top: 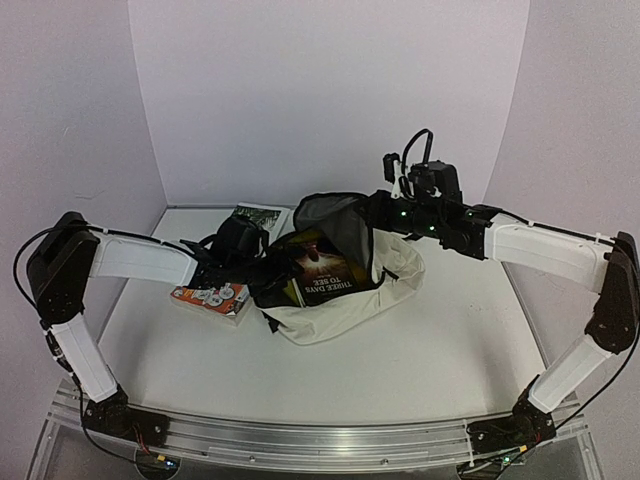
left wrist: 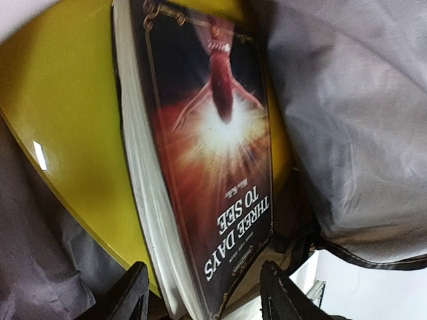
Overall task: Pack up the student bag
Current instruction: Place the book in the student bag.
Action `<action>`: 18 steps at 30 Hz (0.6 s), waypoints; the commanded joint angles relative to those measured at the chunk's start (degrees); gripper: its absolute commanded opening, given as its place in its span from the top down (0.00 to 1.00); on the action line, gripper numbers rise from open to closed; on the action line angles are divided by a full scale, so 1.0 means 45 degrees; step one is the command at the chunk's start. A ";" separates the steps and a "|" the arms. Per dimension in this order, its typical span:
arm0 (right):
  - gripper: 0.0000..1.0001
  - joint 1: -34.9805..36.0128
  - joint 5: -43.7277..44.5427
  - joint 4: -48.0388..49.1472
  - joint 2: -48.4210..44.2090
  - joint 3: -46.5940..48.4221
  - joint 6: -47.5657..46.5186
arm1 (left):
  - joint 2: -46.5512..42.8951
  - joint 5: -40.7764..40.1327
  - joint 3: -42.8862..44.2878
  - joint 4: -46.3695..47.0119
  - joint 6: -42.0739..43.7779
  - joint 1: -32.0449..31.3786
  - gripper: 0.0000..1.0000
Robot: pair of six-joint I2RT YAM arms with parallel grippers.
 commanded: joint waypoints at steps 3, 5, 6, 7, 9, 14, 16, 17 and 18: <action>1.00 0.0090 0.0078 0.1387 -0.0897 0.0339 0.0112 | -0.0422 -0.0454 0.1050 -0.1730 0.1119 -0.0024 0.44; 1.00 0.0099 0.0076 0.1387 -0.0897 0.0341 0.0093 | -0.0239 -0.0320 0.1057 -0.1663 0.1075 -0.0029 0.47; 1.00 0.0089 0.0057 0.1390 -0.0897 0.0350 0.0091 | -0.0113 -0.0255 0.1131 -0.1627 0.1070 -0.0057 0.49; 1.00 0.0089 0.0058 0.1388 -0.0897 0.0358 0.0076 | -0.0047 -0.0219 0.1177 -0.1645 0.1069 -0.0066 0.49; 1.00 0.0108 0.0037 0.1387 -0.0897 0.0361 0.0071 | 0.0250 -0.0234 0.1443 -0.1861 0.1138 -0.0087 0.49; 1.00 0.0155 -0.0130 0.1392 -0.0927 0.0344 0.0039 | 0.0990 -0.0012 0.1947 -0.1814 0.1363 -0.0146 0.49; 1.00 0.0172 -0.0222 0.1378 -0.0989 0.0332 0.0015 | 0.1438 0.0120 0.2354 -0.1808 0.1494 -0.0149 0.52; 1.00 0.0183 -0.0253 0.1370 -0.1003 0.0313 0.0003 | 0.1659 0.0166 0.2494 -0.1890 0.1555 -0.0169 0.54; 1.00 0.0228 -0.0269 0.1358 -0.1045 0.0308 -0.0006 | 0.1869 0.0204 0.2735 -0.1930 0.1601 -0.0166 0.56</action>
